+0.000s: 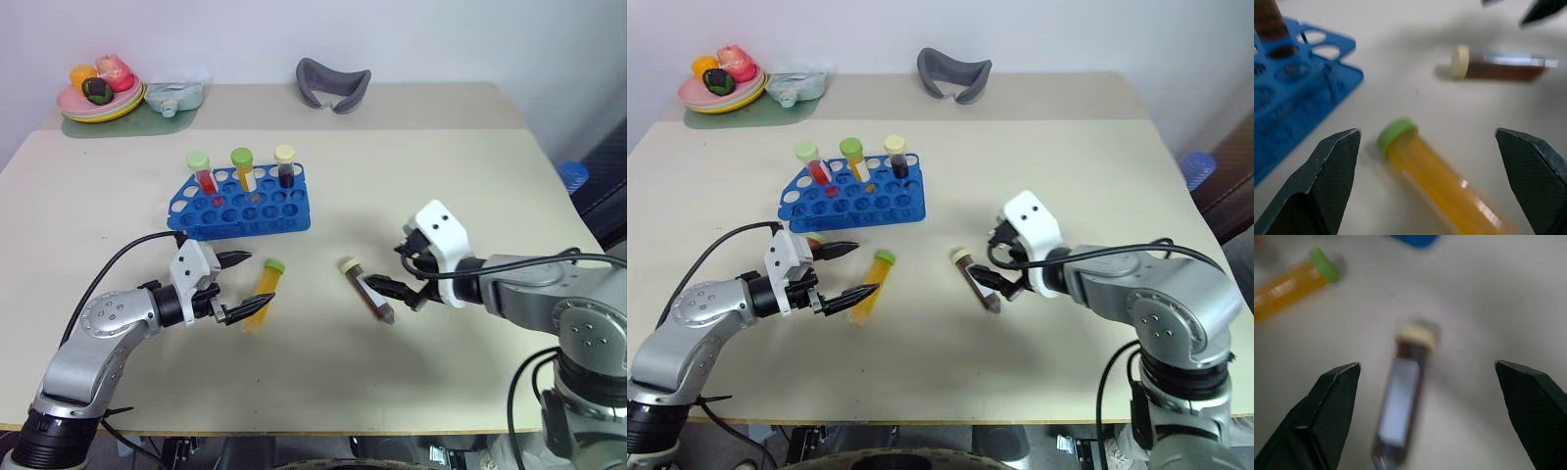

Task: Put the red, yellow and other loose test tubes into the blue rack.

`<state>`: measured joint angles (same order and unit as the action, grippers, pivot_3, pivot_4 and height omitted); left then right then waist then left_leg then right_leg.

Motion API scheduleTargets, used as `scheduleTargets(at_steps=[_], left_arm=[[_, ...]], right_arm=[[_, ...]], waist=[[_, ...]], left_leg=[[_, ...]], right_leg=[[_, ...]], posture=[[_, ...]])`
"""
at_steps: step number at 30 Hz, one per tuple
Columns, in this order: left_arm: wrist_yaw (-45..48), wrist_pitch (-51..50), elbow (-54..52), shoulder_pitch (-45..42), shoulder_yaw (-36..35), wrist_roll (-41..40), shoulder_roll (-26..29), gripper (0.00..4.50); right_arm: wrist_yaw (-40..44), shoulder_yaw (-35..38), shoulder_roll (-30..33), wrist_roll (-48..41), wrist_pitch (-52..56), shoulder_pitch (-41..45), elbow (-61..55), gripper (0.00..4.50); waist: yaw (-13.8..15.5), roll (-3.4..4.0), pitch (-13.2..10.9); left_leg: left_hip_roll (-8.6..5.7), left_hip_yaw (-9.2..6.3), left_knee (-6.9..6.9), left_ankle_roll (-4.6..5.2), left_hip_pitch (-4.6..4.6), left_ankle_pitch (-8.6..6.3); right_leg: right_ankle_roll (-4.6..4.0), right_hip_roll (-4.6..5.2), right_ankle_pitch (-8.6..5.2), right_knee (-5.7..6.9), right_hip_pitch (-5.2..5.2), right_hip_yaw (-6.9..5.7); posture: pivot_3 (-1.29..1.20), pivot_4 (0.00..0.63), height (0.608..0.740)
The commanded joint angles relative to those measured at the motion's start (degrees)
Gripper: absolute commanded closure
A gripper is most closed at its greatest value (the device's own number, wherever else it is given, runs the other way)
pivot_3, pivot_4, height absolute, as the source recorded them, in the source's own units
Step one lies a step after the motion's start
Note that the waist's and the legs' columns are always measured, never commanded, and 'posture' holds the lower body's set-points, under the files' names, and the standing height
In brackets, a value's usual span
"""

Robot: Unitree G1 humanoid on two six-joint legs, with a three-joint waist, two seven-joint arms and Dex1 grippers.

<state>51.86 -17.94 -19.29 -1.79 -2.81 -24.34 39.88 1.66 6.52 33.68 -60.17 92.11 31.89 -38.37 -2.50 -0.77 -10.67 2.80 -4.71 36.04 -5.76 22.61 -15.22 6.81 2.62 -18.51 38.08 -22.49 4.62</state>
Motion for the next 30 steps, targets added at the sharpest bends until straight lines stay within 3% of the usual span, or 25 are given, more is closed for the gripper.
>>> scheduleTargets(at_steps=[1,4,7,9,18,30], left_arm=[[1.3,3.8,1.4,-1.1,-0.5,1.2,0.1,0.01],[1.8,5.2,2.2,-0.6,-1.2,1.5,0.3,0.01],[1.7,6.2,2.2,0.2,-1.5,2.0,0.3,0.01],[1.2,6.6,1.8,0.9,-1.8,2.0,0.1,0.01],[-0.8,7.4,0.0,3.9,-2.9,1.5,-0.9,0.01],[-2.0,7.8,0.3,3.3,-3.1,1.5,-1.5,0.01]], right_arm=[[-16.4,-2.6,-0.4,-11.7,0.4,2.4,5.6,0.00],[-27.7,-5.3,0.3,-23.1,0.4,4.7,11.4,0.00],[-44.6,-17.2,9.8,-44.9,-11.7,7.8,16.1,0.00],[-50.9,-24.4,13.8,-51.7,-16.8,10.6,17.5,0.00],[-53.6,-36.9,14.0,-52.8,-22.7,16.6,21.7,0.00],[-63.1,-39.8,11.7,-52.8,-23.0,16.9,28.0,0.00]], waist=[[0.0,-0.01,0.0],[-0.1,0.00,0.0],[-0.1,0.06,0.0],[-0.3,0.05,0.0],[-0.7,0.05,0.0],[-0.6,0.06,0.0]], left_leg=[[0.00,0.00,0.00,0.00,0.00,0.00],[0.00,0.00,0.00,0.01,0.04,-0.01],[0.01,0.00,0.02,0.02,0.10,-0.01],[0.02,0.01,0.06,0.04,0.14,-0.02],[0.05,-0.04,0.10,0.09,0.27,-0.04],[0.05,-0.05,0.13,0.09,0.48,-0.03]], right_leg=[[0.00,0.01,0.00,0.00,0.00,0.00],[0.00,0.02,0.00,0.00,-0.03,0.00],[0.00,0.03,0.00,0.03,-0.10,0.00],[0.01,0.03,0.00,0.04,-0.13,0.00],[0.01,-0.02,0.00,0.05,-0.23,-0.02],[0.00,-0.02,0.00,0.08,-0.42,-0.04]], posture=[[0.00,0.150,0.740],[0.00,0.150,0.740],[0.00,0.150,0.740],[0.00,0.150,0.740],[0.00,0.150,0.740],[0.00,0.150,0.740]])
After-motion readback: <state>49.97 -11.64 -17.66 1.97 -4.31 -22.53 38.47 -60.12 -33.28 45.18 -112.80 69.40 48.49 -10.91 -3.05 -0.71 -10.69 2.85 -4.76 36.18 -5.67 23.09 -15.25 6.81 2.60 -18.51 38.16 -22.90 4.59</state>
